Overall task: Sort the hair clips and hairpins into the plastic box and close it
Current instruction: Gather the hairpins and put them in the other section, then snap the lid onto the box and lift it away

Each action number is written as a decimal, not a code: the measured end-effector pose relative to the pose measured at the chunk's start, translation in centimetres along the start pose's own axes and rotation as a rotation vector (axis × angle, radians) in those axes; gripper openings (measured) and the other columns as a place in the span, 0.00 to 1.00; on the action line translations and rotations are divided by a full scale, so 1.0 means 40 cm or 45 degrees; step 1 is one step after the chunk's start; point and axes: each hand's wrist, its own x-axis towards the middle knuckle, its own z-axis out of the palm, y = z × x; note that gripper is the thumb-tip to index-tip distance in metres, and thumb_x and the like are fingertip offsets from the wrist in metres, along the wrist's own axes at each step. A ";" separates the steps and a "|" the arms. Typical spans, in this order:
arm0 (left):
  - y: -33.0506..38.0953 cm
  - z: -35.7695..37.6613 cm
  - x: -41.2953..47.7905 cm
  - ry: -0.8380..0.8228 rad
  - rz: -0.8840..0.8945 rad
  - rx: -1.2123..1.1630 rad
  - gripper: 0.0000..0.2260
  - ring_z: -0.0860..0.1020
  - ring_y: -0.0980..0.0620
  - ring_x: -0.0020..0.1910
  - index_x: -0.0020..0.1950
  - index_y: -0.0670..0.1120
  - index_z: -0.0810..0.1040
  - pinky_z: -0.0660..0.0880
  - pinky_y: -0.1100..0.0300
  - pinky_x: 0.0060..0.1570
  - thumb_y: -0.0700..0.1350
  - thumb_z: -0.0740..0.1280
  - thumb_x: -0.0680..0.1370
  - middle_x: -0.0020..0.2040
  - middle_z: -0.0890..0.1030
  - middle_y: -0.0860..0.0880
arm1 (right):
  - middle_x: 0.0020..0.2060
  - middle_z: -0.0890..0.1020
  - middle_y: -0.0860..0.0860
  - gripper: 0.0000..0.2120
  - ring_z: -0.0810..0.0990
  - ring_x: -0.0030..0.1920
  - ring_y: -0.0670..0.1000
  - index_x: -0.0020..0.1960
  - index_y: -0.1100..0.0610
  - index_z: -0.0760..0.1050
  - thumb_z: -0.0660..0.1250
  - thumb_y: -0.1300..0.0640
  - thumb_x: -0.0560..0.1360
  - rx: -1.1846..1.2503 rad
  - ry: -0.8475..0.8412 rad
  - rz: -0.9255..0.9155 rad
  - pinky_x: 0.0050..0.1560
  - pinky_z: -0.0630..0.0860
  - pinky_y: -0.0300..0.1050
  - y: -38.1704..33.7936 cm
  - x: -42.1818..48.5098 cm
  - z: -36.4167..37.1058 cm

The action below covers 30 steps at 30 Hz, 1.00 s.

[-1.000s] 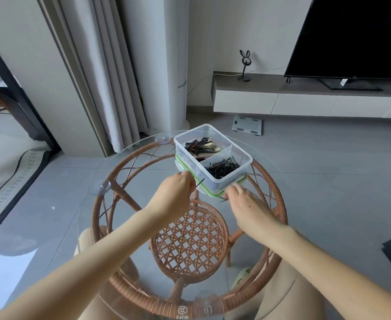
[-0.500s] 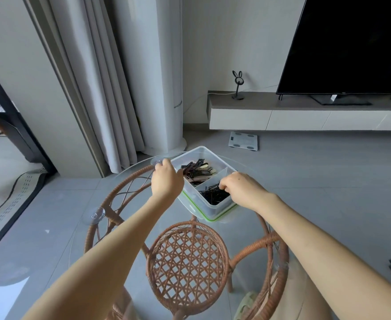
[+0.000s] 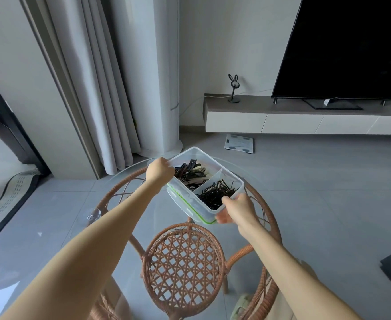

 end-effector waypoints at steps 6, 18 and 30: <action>-0.044 -0.155 -0.141 -0.040 0.043 0.170 0.15 0.78 0.44 0.44 0.57 0.45 0.71 0.75 0.57 0.37 0.41 0.63 0.70 0.46 0.78 0.48 | 0.21 0.79 0.58 0.07 0.79 0.20 0.54 0.36 0.60 0.64 0.57 0.63 0.73 -0.341 -0.017 -0.264 0.22 0.71 0.39 -0.004 -0.058 -0.017; -0.210 -0.231 -0.416 -0.600 -0.057 0.547 0.13 0.82 0.49 0.45 0.60 0.44 0.67 0.75 0.63 0.34 0.39 0.61 0.76 0.50 0.80 0.45 | 0.31 0.78 0.55 0.17 0.81 0.24 0.51 0.59 0.64 0.66 0.58 0.56 0.74 -0.669 -0.524 -0.234 0.30 0.74 0.44 0.101 -0.186 -0.056; -0.087 -0.258 -0.284 -0.355 0.128 0.460 0.18 0.82 0.44 0.45 0.69 0.47 0.66 0.78 0.51 0.51 0.45 0.60 0.79 0.63 0.77 0.42 | 0.54 0.79 0.59 0.27 0.79 0.53 0.59 0.65 0.60 0.69 0.71 0.51 0.70 -0.733 0.115 -0.011 0.40 0.73 0.43 -0.014 0.098 -0.037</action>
